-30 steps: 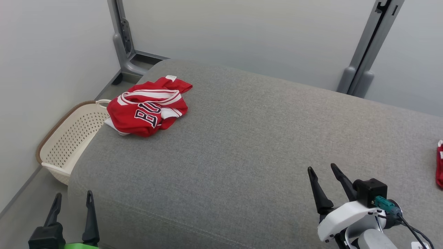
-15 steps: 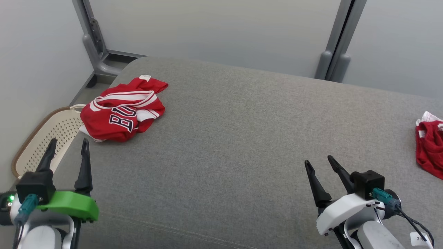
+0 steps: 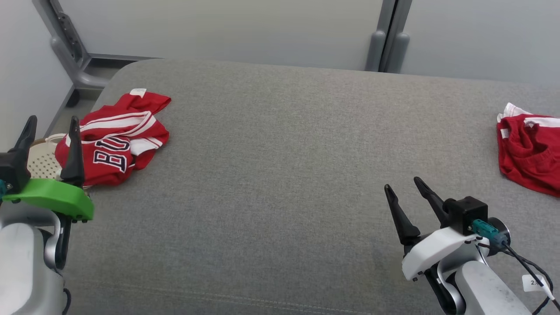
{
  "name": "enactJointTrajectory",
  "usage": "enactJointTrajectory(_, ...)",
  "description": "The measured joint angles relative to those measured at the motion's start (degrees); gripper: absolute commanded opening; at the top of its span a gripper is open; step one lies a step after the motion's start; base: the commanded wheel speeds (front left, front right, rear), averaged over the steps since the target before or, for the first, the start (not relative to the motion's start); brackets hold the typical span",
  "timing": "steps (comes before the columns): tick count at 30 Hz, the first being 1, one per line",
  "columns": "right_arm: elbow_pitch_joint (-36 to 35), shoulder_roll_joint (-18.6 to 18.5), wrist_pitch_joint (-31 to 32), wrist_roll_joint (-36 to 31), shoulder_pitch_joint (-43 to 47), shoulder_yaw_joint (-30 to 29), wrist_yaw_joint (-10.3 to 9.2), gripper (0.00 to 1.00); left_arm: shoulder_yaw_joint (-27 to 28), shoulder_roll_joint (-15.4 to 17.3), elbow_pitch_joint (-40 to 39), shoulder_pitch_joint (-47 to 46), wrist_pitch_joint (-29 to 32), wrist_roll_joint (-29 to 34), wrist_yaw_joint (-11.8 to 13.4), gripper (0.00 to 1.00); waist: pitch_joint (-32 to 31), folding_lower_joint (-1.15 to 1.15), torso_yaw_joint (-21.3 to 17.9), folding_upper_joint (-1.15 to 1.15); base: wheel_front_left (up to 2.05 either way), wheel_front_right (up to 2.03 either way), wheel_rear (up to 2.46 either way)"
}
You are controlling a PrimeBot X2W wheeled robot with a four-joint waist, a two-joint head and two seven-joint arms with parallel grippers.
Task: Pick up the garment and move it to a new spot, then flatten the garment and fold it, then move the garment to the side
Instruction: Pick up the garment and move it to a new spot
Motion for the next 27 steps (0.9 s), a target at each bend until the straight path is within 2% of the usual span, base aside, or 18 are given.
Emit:
enactJointTrajectory(16,-2.7,-2.2,1.6,-0.3,-2.4,0.5,0.0,1.0,-5.6,4.2,17.3,-12.7,0.4,-5.7,-0.8,1.0,3.6,0.0,-6.0,0.0,0.0,0.0,0.0)
enactJointTrajectory(27,-5.1,-2.9,2.9,-0.5,-3.6,0.3,0.0,1.0,-13.1,9.1,26.3,-20.3,4.4,-12.7,-0.8,1.0,7.4,0.0,-9.2,0.0,0.0,0.0,0.0)
